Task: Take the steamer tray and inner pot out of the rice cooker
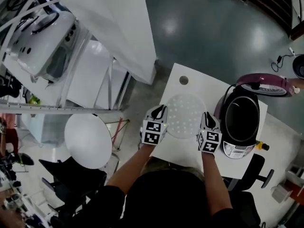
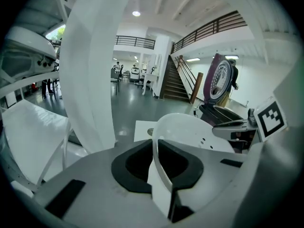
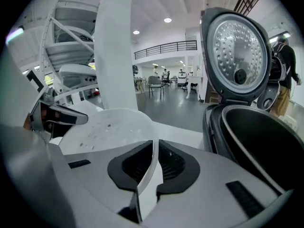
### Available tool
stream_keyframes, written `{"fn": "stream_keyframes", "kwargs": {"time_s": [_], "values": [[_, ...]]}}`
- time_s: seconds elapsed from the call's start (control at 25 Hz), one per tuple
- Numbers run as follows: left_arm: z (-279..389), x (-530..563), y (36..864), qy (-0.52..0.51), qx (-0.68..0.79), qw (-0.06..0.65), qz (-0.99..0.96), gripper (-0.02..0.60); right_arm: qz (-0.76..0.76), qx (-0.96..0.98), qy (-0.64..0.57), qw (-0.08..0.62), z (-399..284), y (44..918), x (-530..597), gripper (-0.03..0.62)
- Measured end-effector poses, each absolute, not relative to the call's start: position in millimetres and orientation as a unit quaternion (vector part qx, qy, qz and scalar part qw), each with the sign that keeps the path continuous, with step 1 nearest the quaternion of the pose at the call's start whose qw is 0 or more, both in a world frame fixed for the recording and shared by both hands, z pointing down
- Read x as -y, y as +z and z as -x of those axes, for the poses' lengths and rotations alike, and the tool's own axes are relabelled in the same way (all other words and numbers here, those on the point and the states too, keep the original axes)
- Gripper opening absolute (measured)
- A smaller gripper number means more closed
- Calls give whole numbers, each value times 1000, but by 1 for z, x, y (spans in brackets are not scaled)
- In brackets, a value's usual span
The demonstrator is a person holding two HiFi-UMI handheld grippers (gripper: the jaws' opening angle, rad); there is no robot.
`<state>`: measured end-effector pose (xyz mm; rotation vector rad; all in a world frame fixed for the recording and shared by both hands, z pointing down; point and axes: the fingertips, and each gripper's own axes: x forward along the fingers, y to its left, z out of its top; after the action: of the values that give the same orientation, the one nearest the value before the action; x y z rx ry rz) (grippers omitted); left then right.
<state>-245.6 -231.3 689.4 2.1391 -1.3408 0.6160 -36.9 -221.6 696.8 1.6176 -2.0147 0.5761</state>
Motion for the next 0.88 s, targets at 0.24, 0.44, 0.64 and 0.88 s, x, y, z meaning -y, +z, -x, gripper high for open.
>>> {"fn": "stream_keyframes", "kwargs": {"time_s": [0.24, 0.44, 0.64, 0.88], "values": [[244, 239, 732, 225, 483, 299, -792, 29, -590, 726, 232, 265, 37, 748, 220, 35], [247, 252, 760, 237, 486, 307, -783, 29, -592, 716, 258, 264, 39, 780, 230, 34], [249, 256, 786, 247, 488, 317, -775, 28, -593, 709, 269, 269, 40, 803, 234, 32], [253, 260, 810, 256, 486, 316, -773, 28, -597, 706, 272, 269, 43, 816, 238, 29]]}}
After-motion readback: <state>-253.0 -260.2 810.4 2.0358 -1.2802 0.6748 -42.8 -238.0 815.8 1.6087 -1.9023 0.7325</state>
